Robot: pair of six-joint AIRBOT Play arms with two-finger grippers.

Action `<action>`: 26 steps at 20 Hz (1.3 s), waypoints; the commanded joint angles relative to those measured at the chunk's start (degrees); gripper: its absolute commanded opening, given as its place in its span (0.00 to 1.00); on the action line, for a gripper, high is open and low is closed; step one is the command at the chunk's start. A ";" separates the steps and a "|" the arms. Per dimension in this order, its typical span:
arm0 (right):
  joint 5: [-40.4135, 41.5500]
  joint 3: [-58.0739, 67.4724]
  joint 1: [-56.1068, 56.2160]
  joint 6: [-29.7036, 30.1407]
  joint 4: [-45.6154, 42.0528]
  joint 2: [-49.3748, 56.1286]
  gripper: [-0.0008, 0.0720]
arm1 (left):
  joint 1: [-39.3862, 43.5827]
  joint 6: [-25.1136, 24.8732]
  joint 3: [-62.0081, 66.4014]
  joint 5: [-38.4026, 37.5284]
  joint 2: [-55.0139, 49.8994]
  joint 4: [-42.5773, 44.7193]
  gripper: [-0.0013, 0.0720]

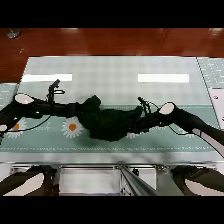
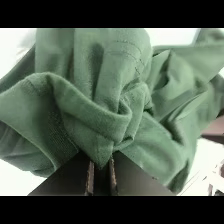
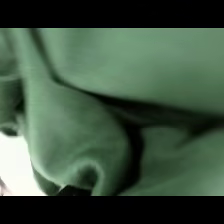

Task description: Fold the shirts.

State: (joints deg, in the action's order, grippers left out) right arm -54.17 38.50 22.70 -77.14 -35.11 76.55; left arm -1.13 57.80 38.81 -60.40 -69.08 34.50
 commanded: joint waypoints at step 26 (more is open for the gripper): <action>-49.29 57.86 -14.62 -8.87 -23.93 -38.27 0.05 | -4.85 22.91 41.75 -23.76 43.47 15.04 0.06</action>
State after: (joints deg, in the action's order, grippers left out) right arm -100.53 104.25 8.01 -85.01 -58.78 42.83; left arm -5.91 78.65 88.09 -79.96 -32.01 48.62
